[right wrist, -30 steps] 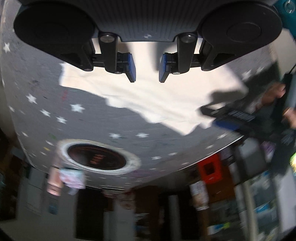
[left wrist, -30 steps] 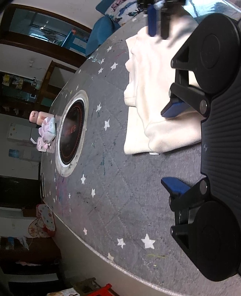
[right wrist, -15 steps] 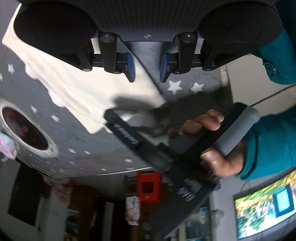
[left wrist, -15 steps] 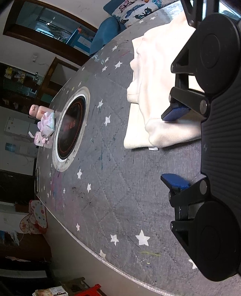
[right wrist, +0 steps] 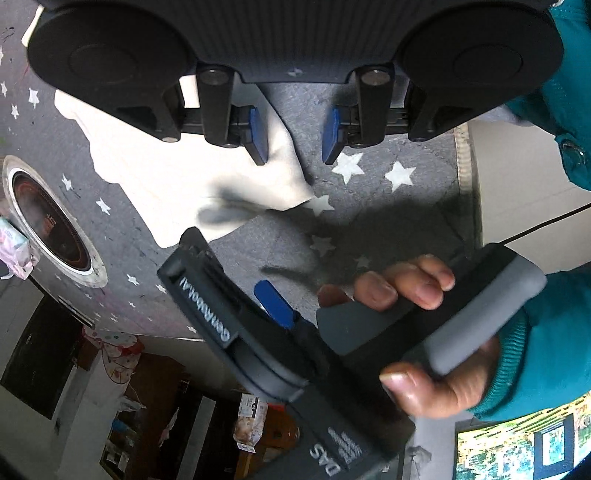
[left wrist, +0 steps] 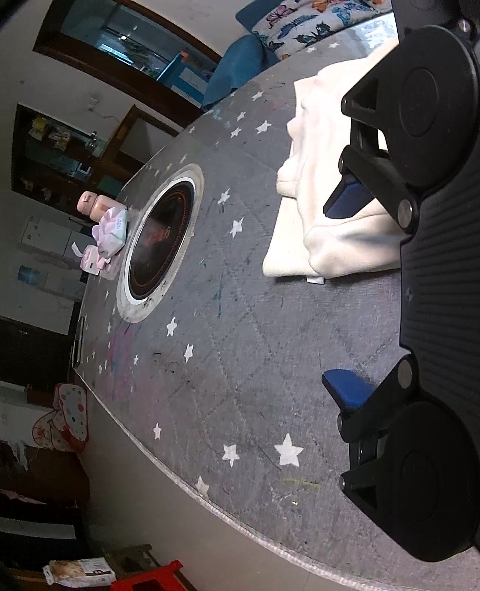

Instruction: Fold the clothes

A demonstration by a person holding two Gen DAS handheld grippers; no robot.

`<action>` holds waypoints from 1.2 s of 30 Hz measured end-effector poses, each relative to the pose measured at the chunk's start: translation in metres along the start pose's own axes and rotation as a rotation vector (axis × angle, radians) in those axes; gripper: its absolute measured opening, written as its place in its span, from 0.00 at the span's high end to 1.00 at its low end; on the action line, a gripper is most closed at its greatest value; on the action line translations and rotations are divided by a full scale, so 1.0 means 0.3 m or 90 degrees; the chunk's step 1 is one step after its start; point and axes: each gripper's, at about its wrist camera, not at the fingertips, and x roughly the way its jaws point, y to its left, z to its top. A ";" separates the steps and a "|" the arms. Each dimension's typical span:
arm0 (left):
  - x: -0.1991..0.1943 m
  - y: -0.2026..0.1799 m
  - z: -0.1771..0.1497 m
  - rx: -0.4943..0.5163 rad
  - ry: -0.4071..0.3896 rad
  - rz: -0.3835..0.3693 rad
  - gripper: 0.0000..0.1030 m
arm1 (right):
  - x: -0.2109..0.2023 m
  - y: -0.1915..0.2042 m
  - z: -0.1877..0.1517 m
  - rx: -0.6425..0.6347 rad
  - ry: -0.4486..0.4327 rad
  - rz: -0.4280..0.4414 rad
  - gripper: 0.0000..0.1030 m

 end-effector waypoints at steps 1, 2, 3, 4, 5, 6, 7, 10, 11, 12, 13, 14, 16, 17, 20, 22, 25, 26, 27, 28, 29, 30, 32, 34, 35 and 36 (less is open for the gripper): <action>-0.002 0.008 0.000 -0.015 0.002 -0.006 0.11 | 0.002 0.004 0.001 0.000 -0.001 -0.002 0.70; -0.005 0.017 0.001 -0.031 0.005 -0.012 0.10 | 0.002 0.006 -0.002 -0.002 -0.003 -0.007 0.71; -0.006 0.025 -0.001 -0.047 0.009 -0.019 0.10 | 0.002 0.008 -0.003 -0.002 -0.006 -0.011 0.76; -0.006 0.031 -0.003 -0.059 0.012 -0.025 0.10 | 0.003 0.003 -0.001 0.001 -0.008 -0.019 0.80; -0.006 0.037 -0.005 -0.070 0.016 -0.029 0.10 | 0.002 0.000 0.001 0.007 -0.010 -0.021 0.81; -0.006 0.043 -0.007 -0.079 0.018 -0.030 0.10 | -0.002 -0.007 0.003 0.015 -0.011 -0.019 0.82; -0.007 0.047 -0.009 -0.085 0.021 -0.028 0.10 | -0.007 -0.013 0.005 0.020 -0.015 -0.018 0.82; -0.013 0.053 -0.009 -0.095 0.017 -0.023 0.09 | -0.020 -0.025 0.017 0.023 -0.027 -0.023 0.82; -0.016 0.055 -0.008 -0.098 0.015 -0.021 0.08 | -0.021 -0.028 0.022 0.020 -0.030 -0.025 0.82; -0.019 0.057 -0.008 -0.101 0.013 -0.022 0.08 | -0.022 -0.026 0.024 0.020 -0.032 -0.027 0.82; -0.022 0.058 -0.007 -0.101 0.011 -0.021 0.08 | -0.019 -0.026 0.026 0.017 -0.034 -0.031 0.81; -0.022 0.058 -0.008 -0.102 0.012 -0.022 0.07 | -0.015 -0.027 0.028 0.013 -0.035 -0.034 0.81; -0.023 0.060 -0.009 -0.106 0.013 -0.025 0.06 | -0.016 -0.030 0.031 0.011 -0.041 -0.040 0.70; -0.023 0.061 -0.010 -0.108 0.014 -0.026 0.06 | -0.017 -0.031 0.032 0.010 -0.044 -0.042 0.68; -0.023 0.063 -0.012 -0.114 0.017 -0.030 0.06 | 0.006 -0.029 0.039 -0.001 -0.040 -0.033 0.66; -0.024 0.064 -0.013 -0.118 0.018 -0.032 0.06 | 0.026 -0.016 0.042 -0.014 -0.039 -0.036 0.66; -0.024 0.066 -0.015 -0.124 0.021 -0.036 0.06 | 0.063 -0.002 0.047 -0.028 -0.031 -0.043 0.71; -0.024 0.067 -0.016 -0.126 0.022 -0.037 0.06 | 0.065 -0.008 0.045 -0.019 -0.030 -0.043 0.75; -0.024 0.068 -0.016 -0.128 0.023 -0.039 0.06 | 0.066 -0.015 0.044 -0.009 -0.030 -0.043 0.82; -0.022 0.070 -0.017 -0.135 0.025 -0.044 0.06 | 0.067 -0.022 0.043 0.001 -0.030 -0.043 0.85; -0.020 0.072 -0.017 -0.145 0.028 -0.051 0.06 | 0.054 -0.045 0.044 0.029 -0.038 -0.034 0.86; -0.017 0.074 -0.018 -0.154 0.030 -0.057 0.06 | 0.040 -0.071 0.046 0.058 -0.047 -0.023 0.87; -0.007 0.078 -0.022 -0.180 0.040 -0.078 0.06 | 0.012 -0.121 0.050 0.116 -0.063 -0.001 0.87; 0.006 0.078 -0.028 -0.208 0.051 -0.104 0.06 | -0.012 -0.151 0.051 0.145 -0.078 0.008 0.87; 0.013 0.072 -0.030 -0.218 0.055 -0.116 0.06 | -0.023 -0.164 0.052 0.155 -0.084 0.011 0.87; 0.019 0.065 -0.032 -0.226 0.058 -0.127 0.06 | -0.031 -0.171 0.052 0.160 -0.089 0.011 0.88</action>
